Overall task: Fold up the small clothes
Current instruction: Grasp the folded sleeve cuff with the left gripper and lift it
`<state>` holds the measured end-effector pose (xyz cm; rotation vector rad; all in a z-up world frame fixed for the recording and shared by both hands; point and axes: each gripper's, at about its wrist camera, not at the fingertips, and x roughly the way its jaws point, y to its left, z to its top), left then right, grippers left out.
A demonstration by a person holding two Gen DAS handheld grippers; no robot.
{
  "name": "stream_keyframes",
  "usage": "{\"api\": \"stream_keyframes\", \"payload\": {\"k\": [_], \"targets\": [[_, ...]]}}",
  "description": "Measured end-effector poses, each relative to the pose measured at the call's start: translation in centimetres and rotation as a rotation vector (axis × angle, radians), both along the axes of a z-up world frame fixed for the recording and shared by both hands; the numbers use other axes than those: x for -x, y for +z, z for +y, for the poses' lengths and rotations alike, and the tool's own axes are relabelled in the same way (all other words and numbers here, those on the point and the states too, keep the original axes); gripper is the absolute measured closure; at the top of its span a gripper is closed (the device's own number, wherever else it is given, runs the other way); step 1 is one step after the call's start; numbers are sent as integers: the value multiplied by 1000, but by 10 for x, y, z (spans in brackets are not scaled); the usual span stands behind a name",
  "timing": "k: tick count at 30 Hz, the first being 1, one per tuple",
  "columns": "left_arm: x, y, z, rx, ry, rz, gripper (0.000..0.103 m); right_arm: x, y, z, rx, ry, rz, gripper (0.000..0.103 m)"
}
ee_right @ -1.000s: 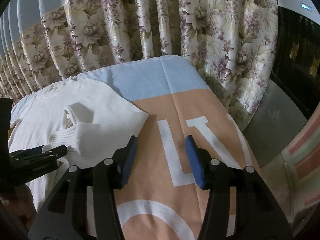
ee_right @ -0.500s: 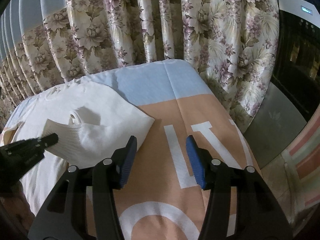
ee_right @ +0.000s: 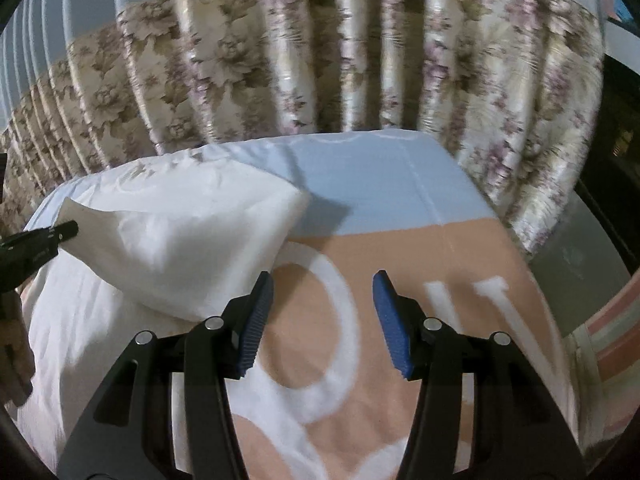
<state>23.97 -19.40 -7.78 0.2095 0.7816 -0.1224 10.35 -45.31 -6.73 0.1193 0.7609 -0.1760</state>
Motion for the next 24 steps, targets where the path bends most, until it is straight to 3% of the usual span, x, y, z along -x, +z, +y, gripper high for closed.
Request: {"api": "stream_keyframes", "payload": {"k": [11,24], "targets": [[-52,-11,102,-49,129,-5,94,-54,-5,62,18,77,39,50],[-74,-31,159,-58,247,24,94,-88,-22,91,6,110,91,50]]}}
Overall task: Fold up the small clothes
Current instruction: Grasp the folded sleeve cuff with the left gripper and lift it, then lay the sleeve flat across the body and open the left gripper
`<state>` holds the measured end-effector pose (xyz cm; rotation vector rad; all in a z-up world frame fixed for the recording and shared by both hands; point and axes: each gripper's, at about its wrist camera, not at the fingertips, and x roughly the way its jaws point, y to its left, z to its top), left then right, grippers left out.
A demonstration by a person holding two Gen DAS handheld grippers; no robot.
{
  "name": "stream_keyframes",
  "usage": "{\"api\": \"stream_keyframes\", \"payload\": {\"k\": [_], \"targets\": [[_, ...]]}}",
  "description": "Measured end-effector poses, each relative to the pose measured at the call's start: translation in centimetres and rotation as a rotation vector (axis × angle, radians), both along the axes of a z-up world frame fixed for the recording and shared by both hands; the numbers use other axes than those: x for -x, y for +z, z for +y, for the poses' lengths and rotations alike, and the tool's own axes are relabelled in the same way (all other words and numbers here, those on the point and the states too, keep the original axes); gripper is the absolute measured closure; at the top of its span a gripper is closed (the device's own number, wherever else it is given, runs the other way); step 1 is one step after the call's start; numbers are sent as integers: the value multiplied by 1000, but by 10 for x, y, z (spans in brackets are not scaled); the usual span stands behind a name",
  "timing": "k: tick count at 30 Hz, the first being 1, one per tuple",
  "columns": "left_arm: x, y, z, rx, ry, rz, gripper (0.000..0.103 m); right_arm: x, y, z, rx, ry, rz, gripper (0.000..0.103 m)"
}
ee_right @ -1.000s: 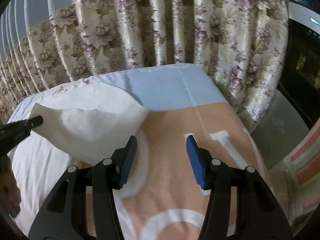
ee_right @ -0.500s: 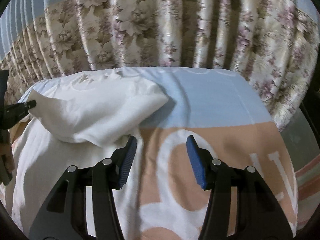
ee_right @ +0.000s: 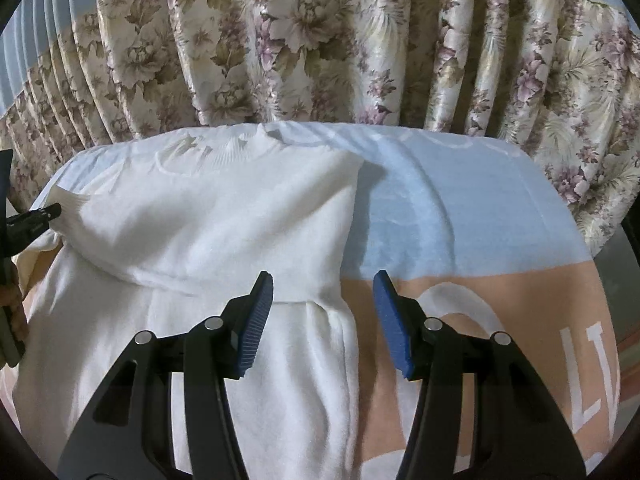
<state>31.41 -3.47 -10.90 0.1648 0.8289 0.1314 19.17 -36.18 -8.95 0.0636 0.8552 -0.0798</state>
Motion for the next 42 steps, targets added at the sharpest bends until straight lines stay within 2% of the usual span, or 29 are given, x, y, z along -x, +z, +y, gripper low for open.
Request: {"api": "stream_keyframes", "payload": {"k": [6,11,13,15,23,29,42], "targets": [[-1,-9,0,2,28,25,93,-2,-6,-1,-10,-4,15,50],[5,-12,8,20,49,42,82,3,-4,-5,-15,-14,5,48],[10,-8,13,32,65,40,62,6,-1,-5,-19,-16,-1,46],[15,-5,19,46,74,33,47,8,1,-7,-27,-20,-7,43],[39,3,22,57,13,34,47,24,16,-5,-35,-48,-34,41],[75,11,28,60,-37,18,42,46,28,9,-42,-35,-52,36],[146,21,70,101,-3,0,42,103,35,35,-74,-15,-78,36]]}}
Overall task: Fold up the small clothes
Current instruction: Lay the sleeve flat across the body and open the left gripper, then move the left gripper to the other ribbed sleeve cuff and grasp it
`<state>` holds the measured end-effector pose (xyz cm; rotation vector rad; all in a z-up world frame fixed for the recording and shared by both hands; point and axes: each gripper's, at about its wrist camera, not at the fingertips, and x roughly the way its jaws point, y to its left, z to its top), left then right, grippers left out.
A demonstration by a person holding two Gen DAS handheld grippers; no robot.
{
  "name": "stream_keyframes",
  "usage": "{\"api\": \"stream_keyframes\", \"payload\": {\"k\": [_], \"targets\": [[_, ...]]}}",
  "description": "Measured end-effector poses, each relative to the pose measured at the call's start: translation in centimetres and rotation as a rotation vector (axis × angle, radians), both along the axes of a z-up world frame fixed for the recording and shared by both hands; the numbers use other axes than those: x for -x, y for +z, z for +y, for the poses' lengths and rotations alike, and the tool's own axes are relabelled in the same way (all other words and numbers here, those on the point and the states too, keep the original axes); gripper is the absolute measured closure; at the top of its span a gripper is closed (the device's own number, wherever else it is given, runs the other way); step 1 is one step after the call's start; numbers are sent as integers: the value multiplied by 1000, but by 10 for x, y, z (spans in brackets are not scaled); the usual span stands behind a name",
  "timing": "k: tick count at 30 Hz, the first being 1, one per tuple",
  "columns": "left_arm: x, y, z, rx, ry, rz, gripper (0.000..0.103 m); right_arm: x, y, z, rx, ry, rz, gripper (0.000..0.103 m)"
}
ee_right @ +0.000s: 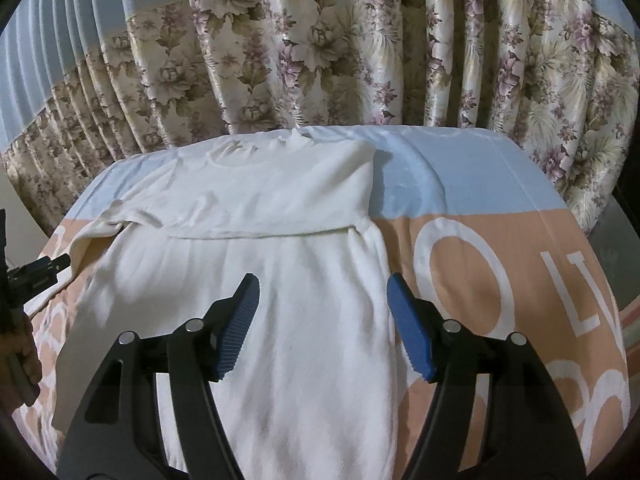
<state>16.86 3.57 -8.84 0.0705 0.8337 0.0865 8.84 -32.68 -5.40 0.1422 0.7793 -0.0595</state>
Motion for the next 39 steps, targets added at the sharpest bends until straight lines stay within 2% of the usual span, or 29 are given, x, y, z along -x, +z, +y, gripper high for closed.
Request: {"api": "stream_keyframes", "payload": {"k": [8,15,22,29,33,39], "targets": [[28,-1,13,-12,1,-8,41,27,2,13,13,10,-15,36],[36,-9,46,27,91,10,41,33,1,23,10,16,-17,35],[48,-12,93,8,163,7,41,27,-1,47,11,67,-12,33],[66,-13,149,-10,223,-3,41,13,-3,95,15,135,-13,33],[78,-17,180,-4,243,-4,41,10,-2,137,4,183,-29,33],[80,-25,205,30,187,16,41,14,-1,192,28,199,-61,32]]}}
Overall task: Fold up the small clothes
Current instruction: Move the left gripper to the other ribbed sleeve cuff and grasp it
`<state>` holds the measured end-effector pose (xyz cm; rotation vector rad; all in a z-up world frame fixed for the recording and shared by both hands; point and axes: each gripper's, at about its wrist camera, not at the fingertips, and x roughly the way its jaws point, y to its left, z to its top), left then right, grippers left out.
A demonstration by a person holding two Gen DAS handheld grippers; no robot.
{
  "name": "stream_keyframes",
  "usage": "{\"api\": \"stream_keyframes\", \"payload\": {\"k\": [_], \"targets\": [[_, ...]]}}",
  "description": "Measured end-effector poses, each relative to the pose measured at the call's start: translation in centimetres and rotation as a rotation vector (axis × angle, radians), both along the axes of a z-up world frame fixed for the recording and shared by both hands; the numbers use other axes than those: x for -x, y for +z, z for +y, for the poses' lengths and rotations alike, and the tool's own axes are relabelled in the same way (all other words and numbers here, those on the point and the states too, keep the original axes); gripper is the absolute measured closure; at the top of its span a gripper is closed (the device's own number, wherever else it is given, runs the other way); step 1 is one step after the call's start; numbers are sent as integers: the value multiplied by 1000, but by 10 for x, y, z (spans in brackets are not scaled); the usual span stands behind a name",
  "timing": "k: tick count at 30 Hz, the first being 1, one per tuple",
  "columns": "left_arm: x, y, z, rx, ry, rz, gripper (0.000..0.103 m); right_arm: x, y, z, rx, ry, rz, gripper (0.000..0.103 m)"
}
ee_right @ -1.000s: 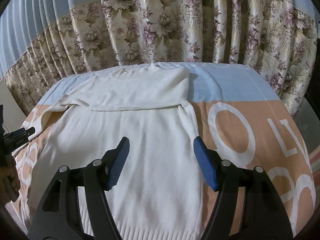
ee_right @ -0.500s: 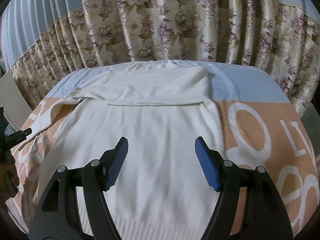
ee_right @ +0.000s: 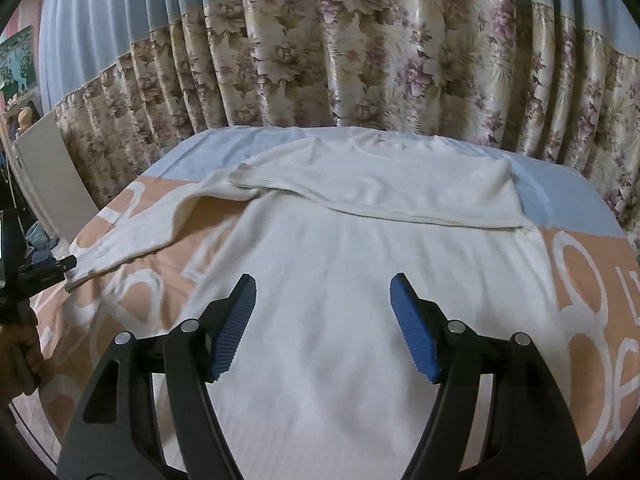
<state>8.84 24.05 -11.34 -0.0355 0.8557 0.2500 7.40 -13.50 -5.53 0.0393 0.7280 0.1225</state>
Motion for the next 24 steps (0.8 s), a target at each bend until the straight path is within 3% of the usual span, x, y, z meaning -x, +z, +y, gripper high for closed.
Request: {"api": "stream_keyframes", "payload": {"k": [4,9,16,17,18,19,22,24], "targets": [[-4,-9,5,12,-47,23,41,8,-1,26,35,-30,-23,32],[-11,-17,15,95,-70,38,37,15,-6,34,11,-52,-14,30],[-18,-19,15,91,-73,57,36,20,-15,37,-9,-60,13,28],[-17,-19,11,62,-71,52,41,20,-16,37,-9,-60,14,26],[-17,-19,8,49,-81,48,59,20,-16,38,-7,-61,15,22],[-17,-18,4,35,-94,48,67,21,-16,38,-7,-63,13,21],[-14,-14,-8,6,-108,23,84,20,-18,38,-8,-63,10,20],[-13,-11,-14,-8,-104,8,87,21,-19,37,-12,-64,13,20]]}}
